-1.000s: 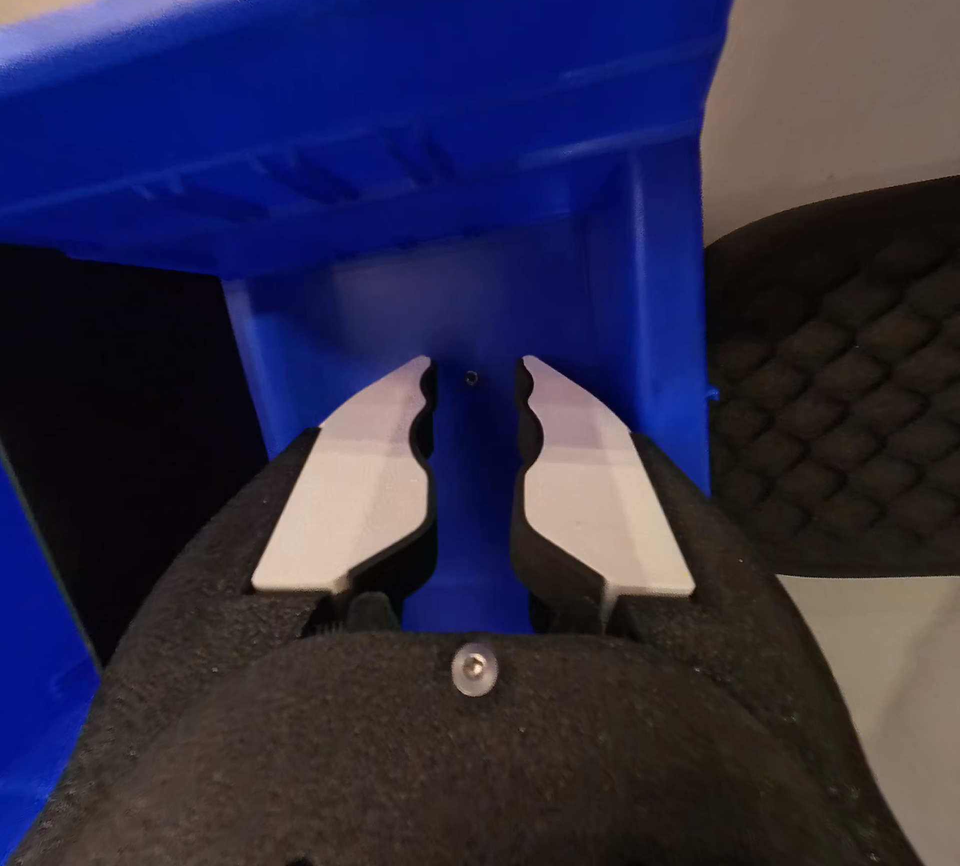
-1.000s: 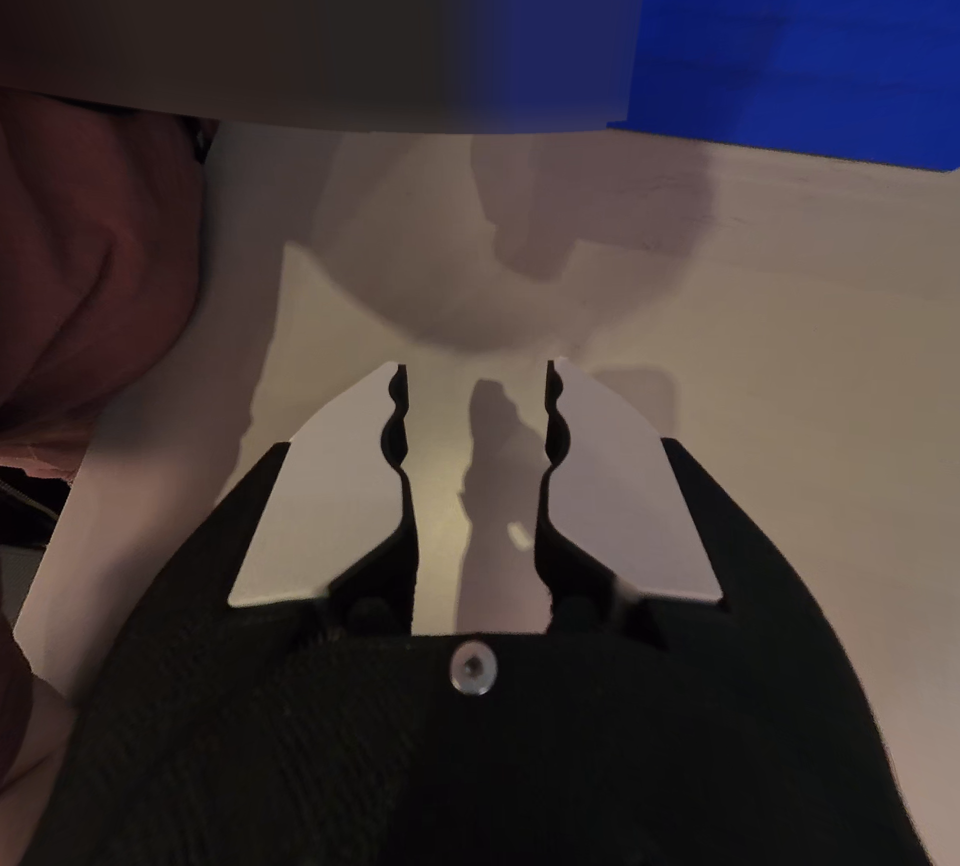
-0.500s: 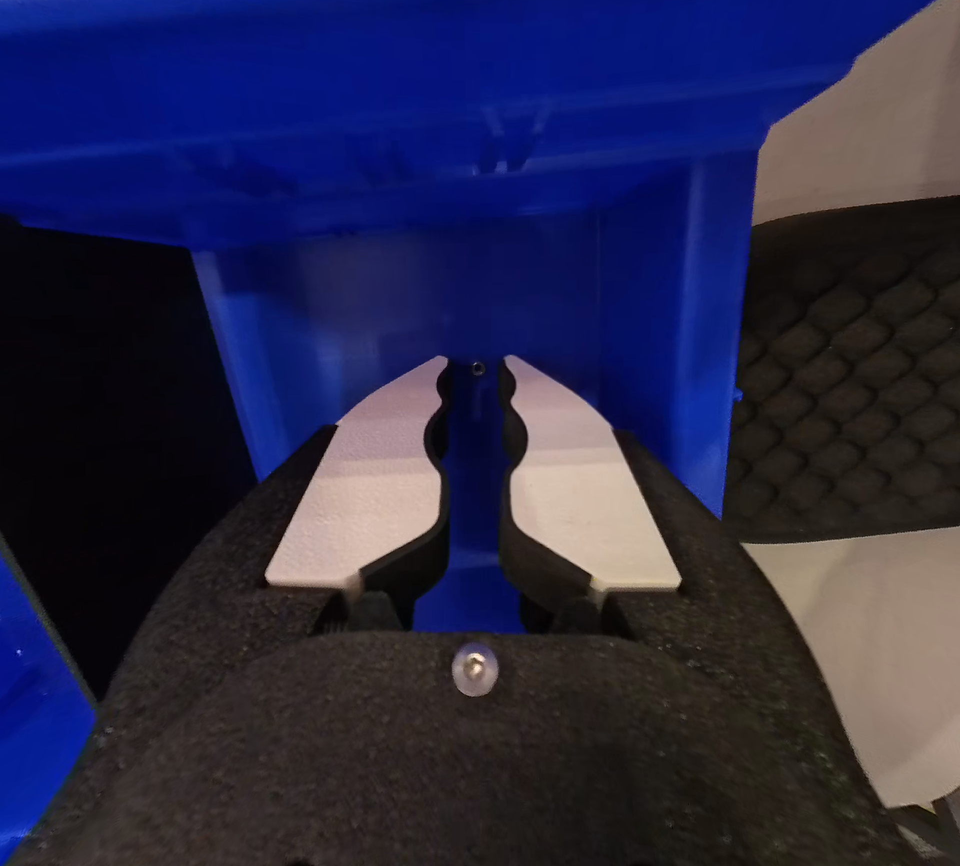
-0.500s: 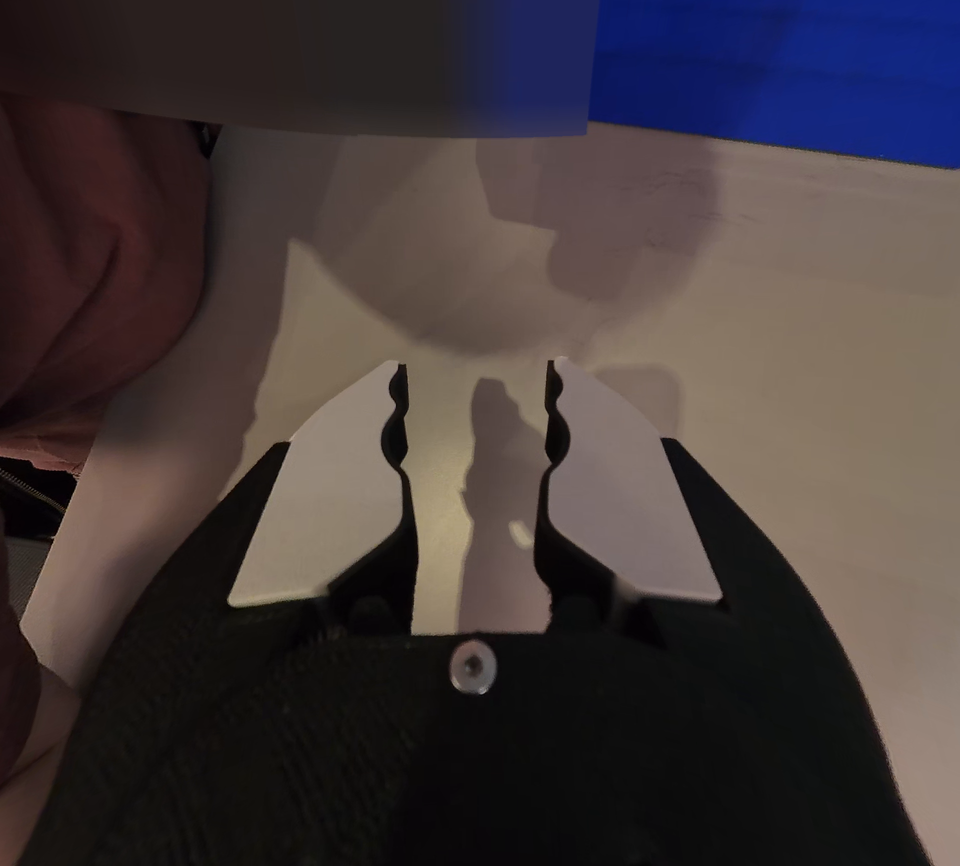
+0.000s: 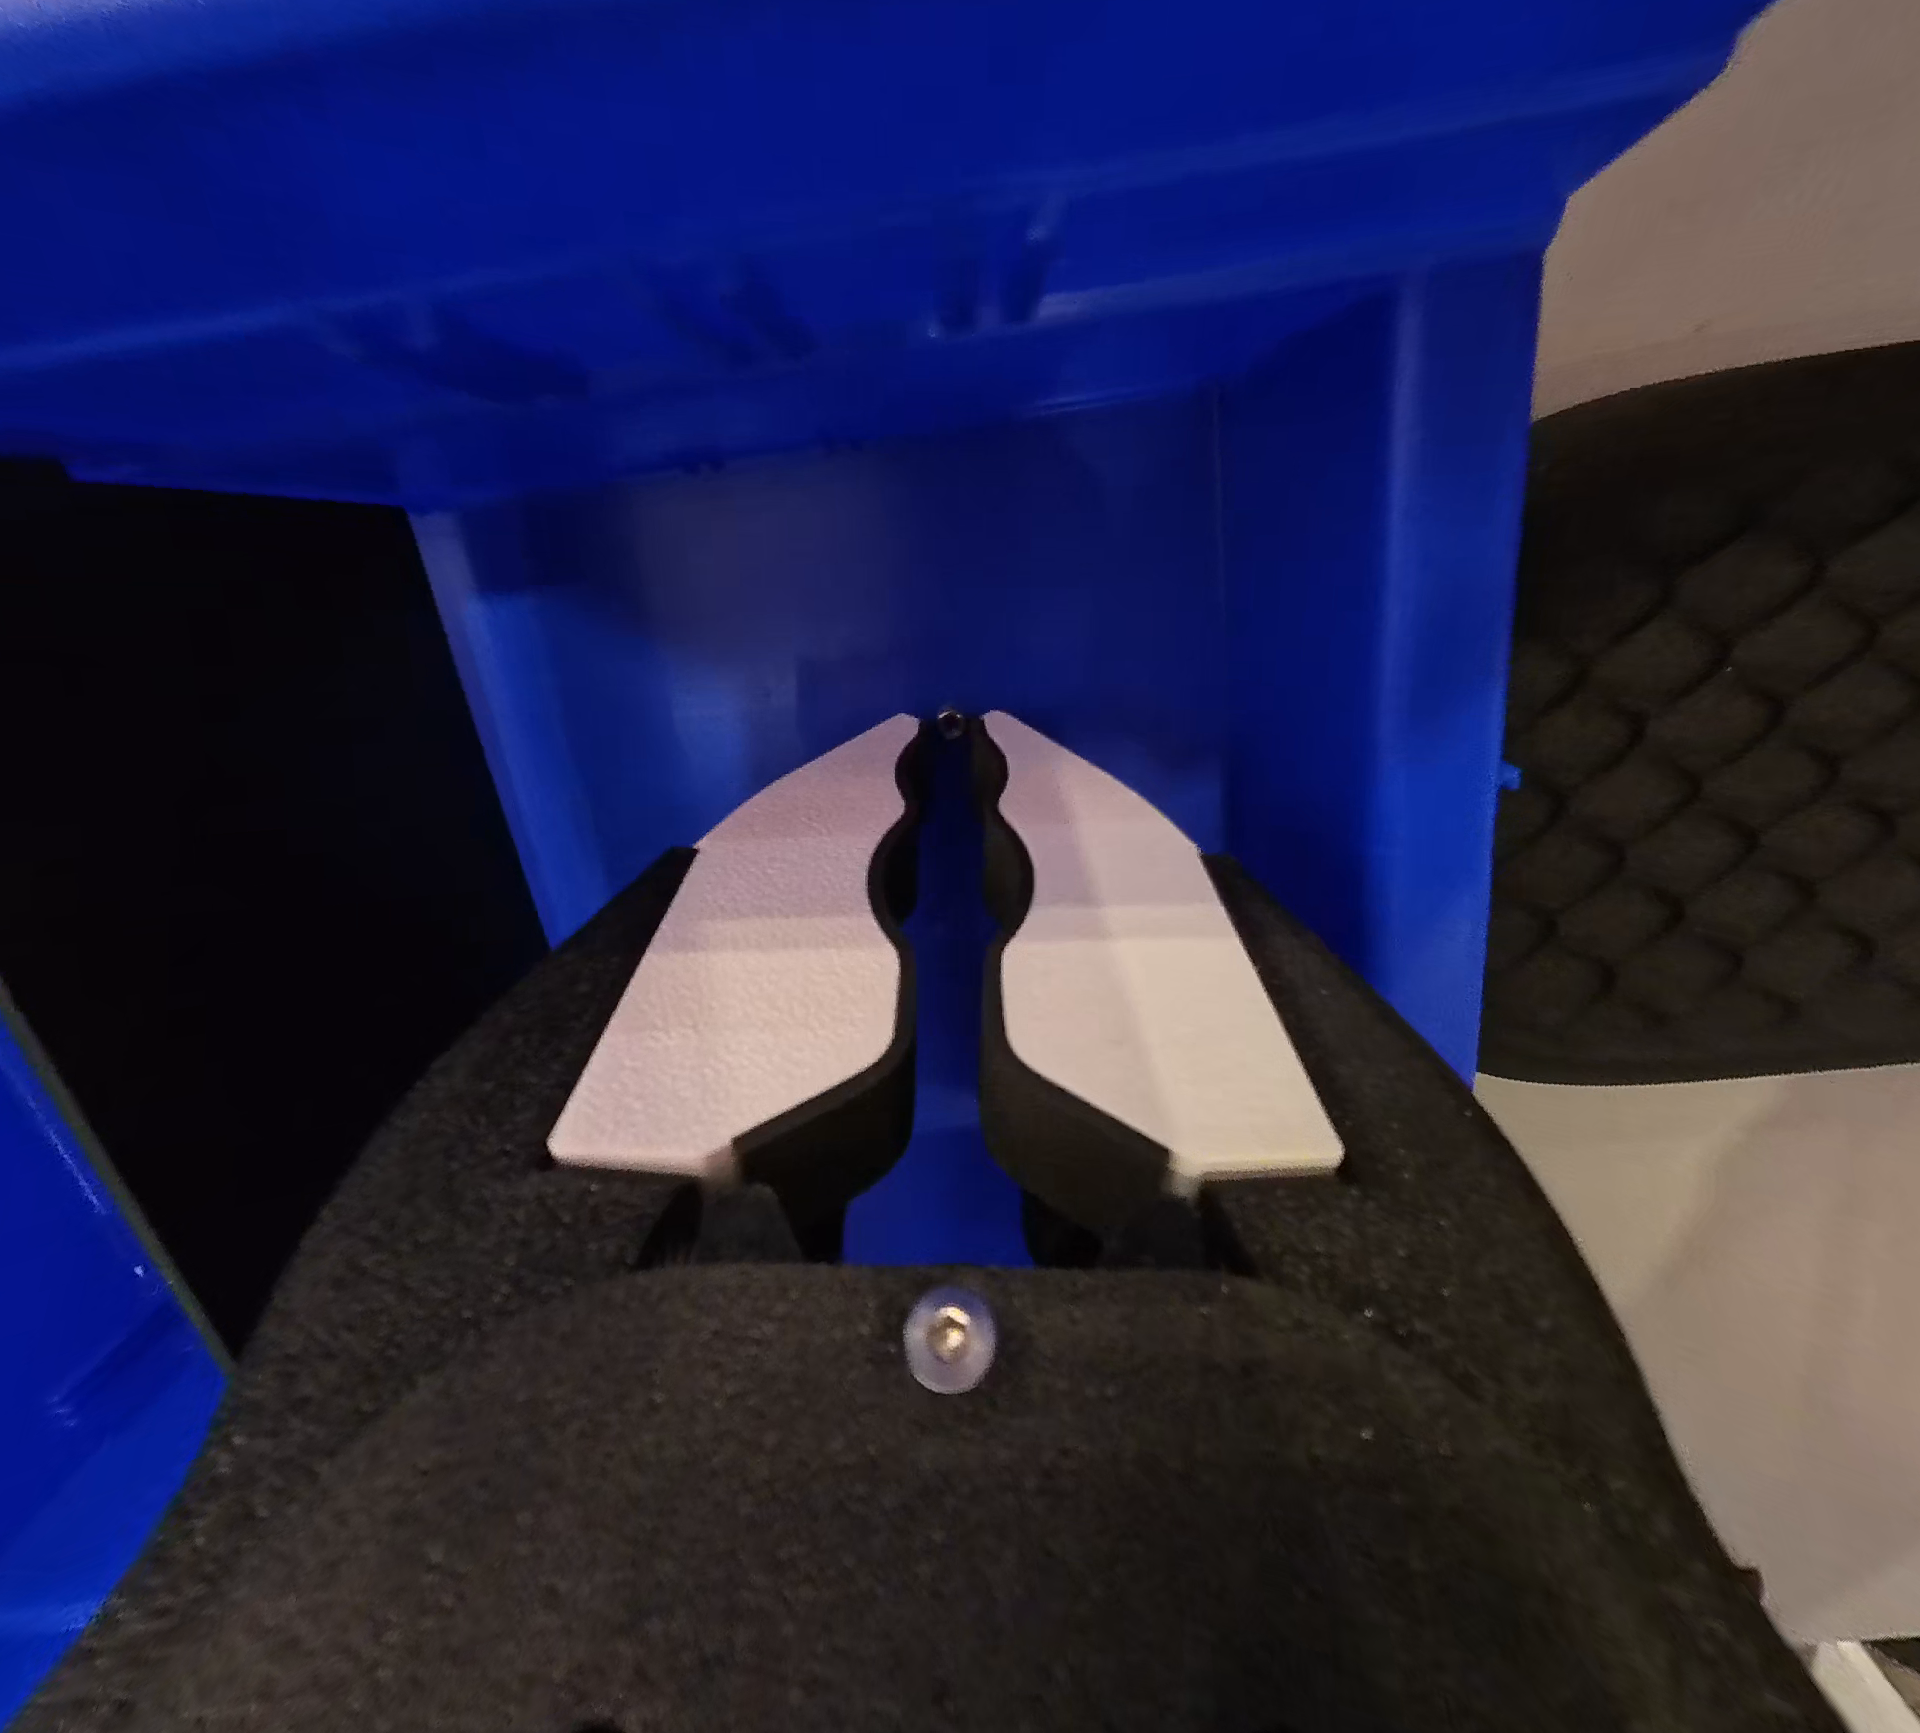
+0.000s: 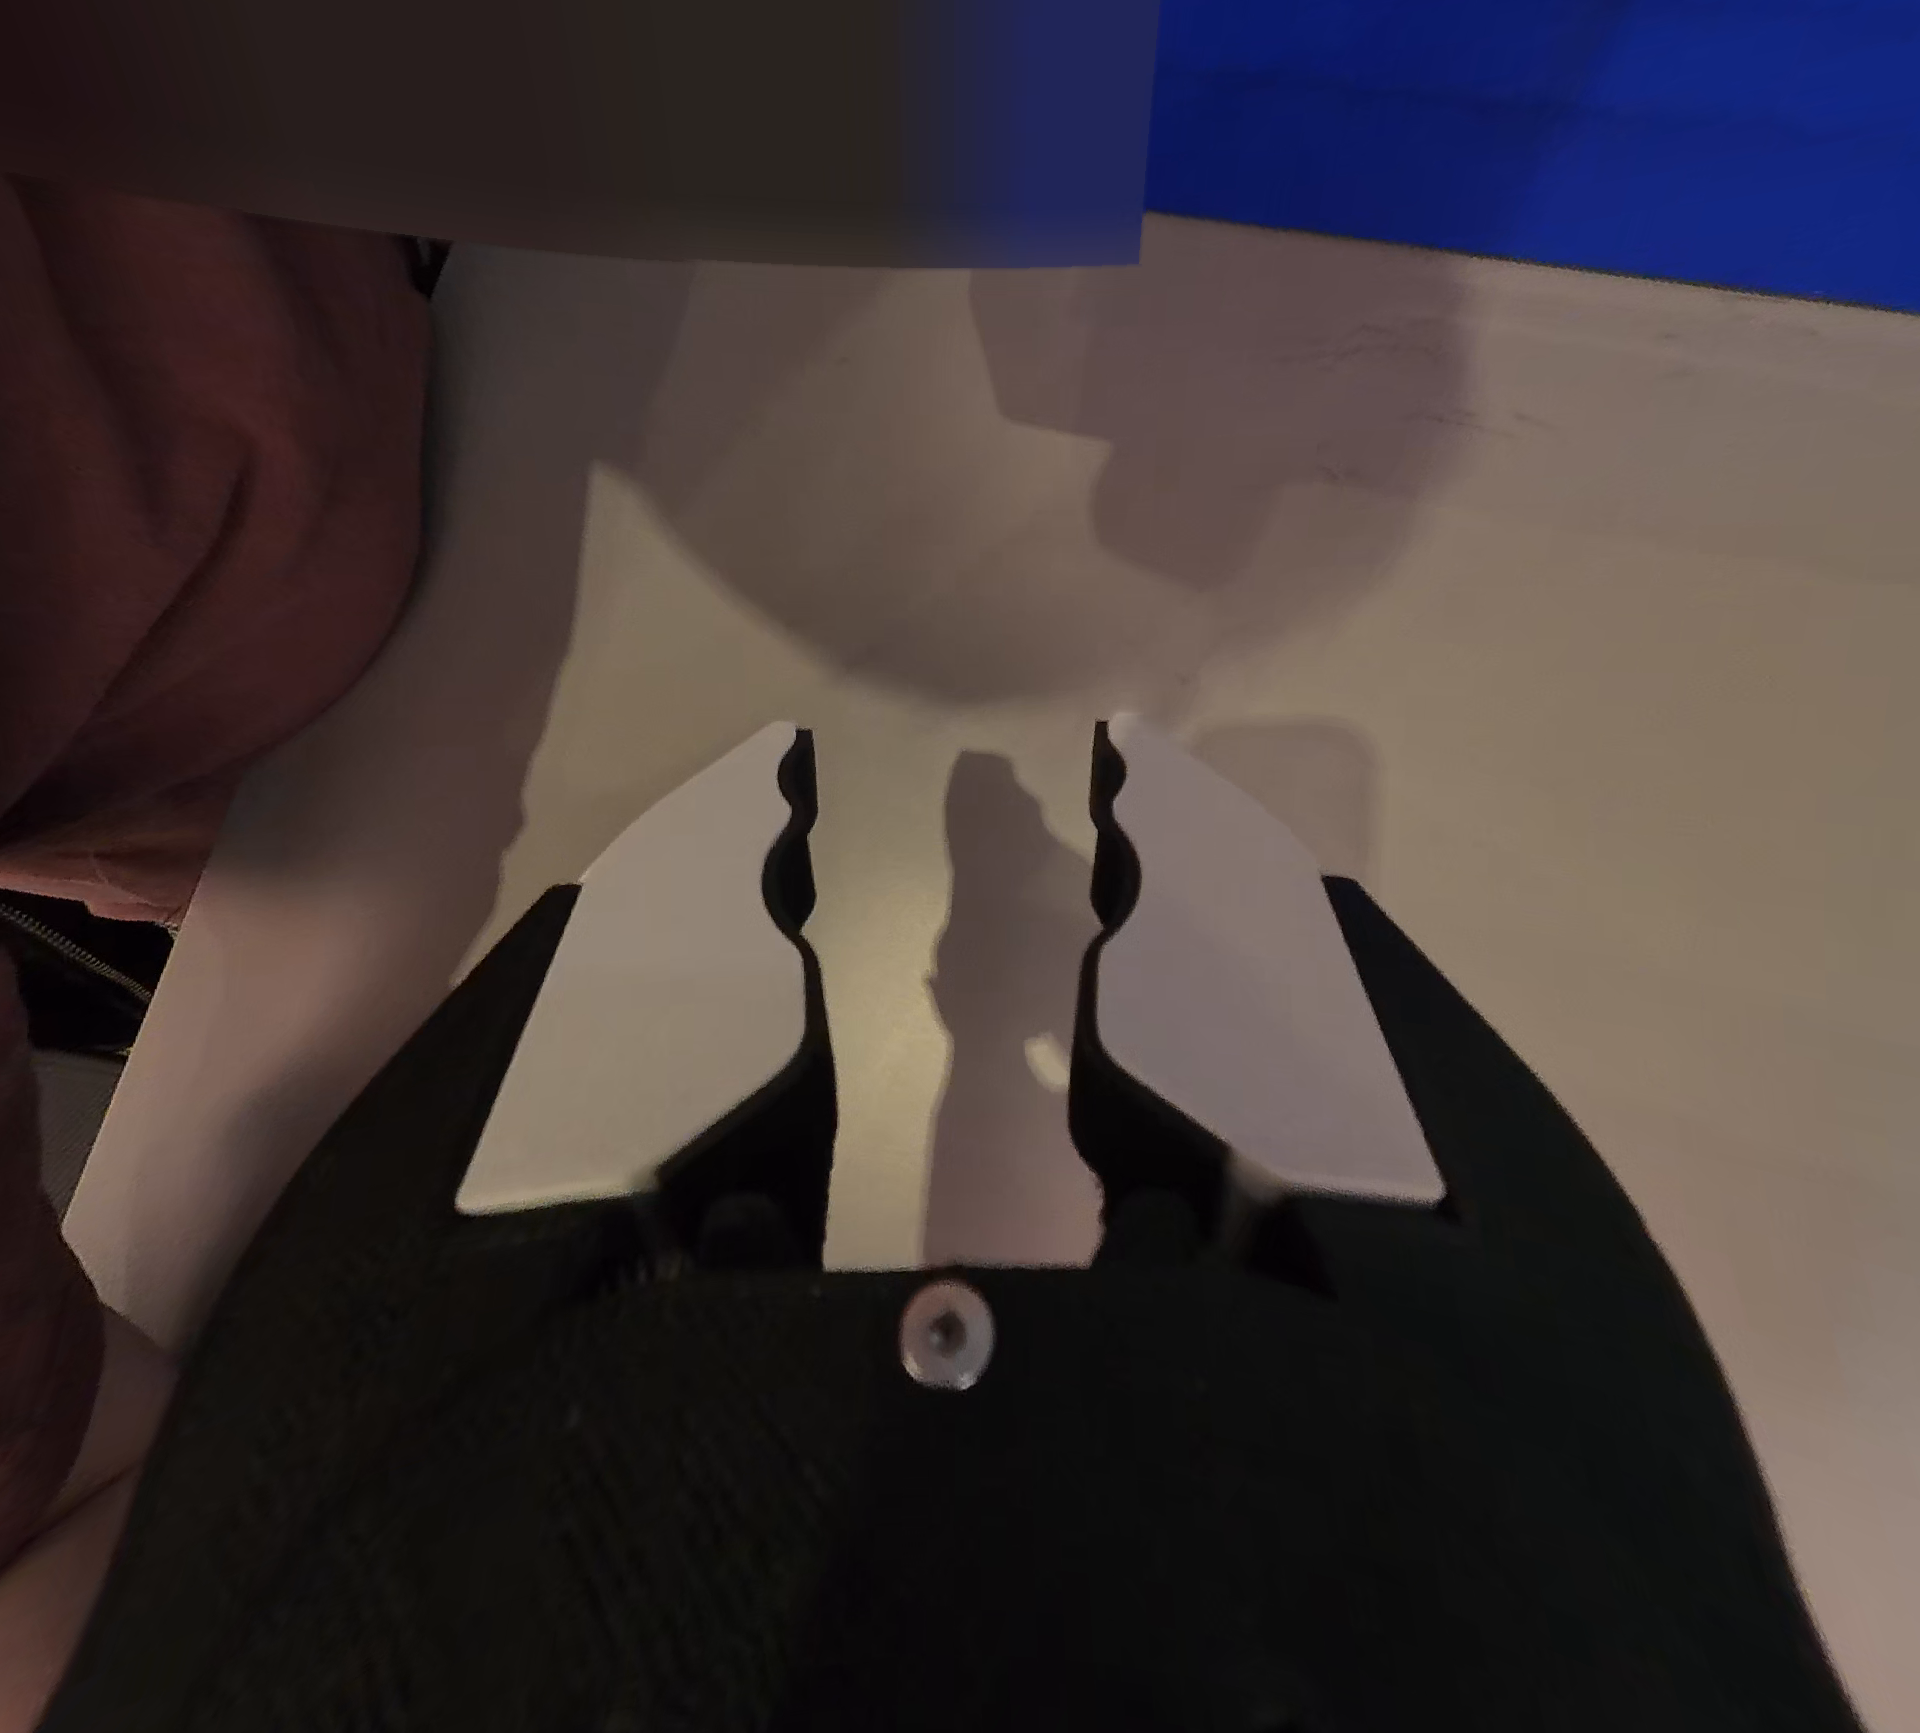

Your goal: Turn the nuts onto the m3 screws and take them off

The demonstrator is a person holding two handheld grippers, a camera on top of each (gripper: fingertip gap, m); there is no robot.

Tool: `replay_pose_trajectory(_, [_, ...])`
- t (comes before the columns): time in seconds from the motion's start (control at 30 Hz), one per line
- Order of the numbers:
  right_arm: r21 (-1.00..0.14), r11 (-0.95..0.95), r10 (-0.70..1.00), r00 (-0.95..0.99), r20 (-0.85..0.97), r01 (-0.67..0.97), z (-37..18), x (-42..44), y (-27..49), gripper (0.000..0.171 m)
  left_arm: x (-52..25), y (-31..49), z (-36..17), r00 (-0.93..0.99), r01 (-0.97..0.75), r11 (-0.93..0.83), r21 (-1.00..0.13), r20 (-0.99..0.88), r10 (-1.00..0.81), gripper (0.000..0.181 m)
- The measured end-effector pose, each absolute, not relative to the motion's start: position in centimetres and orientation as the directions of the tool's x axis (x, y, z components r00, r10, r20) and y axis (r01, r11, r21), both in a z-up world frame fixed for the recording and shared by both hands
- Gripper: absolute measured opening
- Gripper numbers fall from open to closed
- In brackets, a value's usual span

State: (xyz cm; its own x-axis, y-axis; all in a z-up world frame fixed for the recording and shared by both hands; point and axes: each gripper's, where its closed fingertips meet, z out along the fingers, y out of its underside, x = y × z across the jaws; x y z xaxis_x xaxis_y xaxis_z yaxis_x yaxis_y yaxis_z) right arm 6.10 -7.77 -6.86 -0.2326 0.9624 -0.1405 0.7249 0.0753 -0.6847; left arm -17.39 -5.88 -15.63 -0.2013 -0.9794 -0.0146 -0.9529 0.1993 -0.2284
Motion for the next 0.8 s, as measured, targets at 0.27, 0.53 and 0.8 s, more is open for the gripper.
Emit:
replay_pose_trajectory(0.27, [-0.682,0.078,0.961,-0.238,-0.144,0.727,-6.91,6.13,-7.91,0.052,-17.36,-5.89,-15.66,-0.19,-0.956,0.186,-0.228,-0.005,-0.982,0.006])
replay_pose_trajectory(0.53, [-0.683,0.082,0.96,-0.241,-0.141,0.726,-6.85,6.16,-7.96,0.052,-17.33,-5.85,-15.62,-0.164,-0.964,0.159,-0.215,0.006,-0.986,0.006])
replay_pose_trajectory(0.8, [-0.688,0.088,0.961,-0.244,-0.133,0.72,-6.56,6.21,-8.04,0.052,-17.38,-5.74,-15.39,-0.168,-0.965,0.168,-0.202,-0.019,-0.986,0.0])
